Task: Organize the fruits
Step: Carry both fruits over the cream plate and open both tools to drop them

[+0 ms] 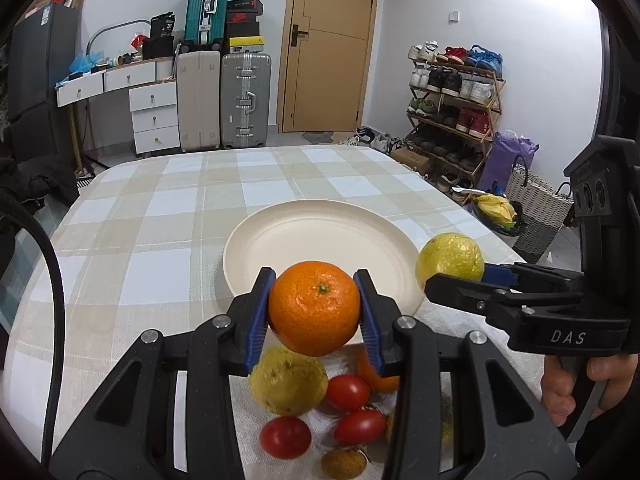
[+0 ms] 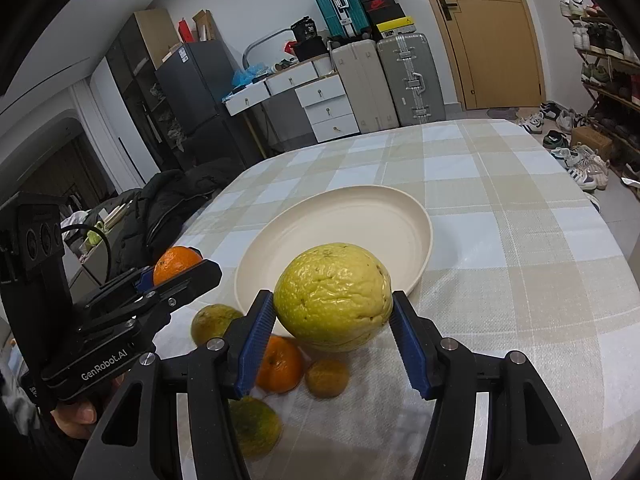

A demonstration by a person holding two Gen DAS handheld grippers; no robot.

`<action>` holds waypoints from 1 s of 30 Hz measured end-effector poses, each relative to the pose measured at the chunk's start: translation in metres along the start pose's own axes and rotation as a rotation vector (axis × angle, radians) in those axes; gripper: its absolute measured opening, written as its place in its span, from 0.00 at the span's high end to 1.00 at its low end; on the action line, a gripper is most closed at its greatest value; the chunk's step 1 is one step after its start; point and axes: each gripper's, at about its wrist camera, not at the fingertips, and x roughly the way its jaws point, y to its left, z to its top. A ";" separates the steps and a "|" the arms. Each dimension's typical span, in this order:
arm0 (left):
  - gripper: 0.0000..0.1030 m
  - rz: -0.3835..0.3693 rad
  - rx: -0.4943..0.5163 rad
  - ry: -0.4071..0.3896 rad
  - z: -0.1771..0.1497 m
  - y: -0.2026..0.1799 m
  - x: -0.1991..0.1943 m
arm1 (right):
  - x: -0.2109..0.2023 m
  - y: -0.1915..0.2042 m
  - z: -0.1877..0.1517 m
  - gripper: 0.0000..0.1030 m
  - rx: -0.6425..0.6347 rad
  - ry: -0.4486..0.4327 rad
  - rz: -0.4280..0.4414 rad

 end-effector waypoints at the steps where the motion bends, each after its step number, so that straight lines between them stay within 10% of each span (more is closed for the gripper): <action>1: 0.64 0.004 -0.003 0.006 0.001 0.001 0.004 | 0.003 -0.002 0.001 0.42 0.004 0.003 0.000; 28: 0.63 0.027 0.000 0.070 0.001 0.007 0.054 | 0.024 -0.010 0.013 0.30 -0.002 0.022 -0.038; 30: 0.51 0.026 -0.004 0.060 0.001 0.009 0.047 | 0.018 -0.007 0.012 0.29 -0.016 0.007 -0.053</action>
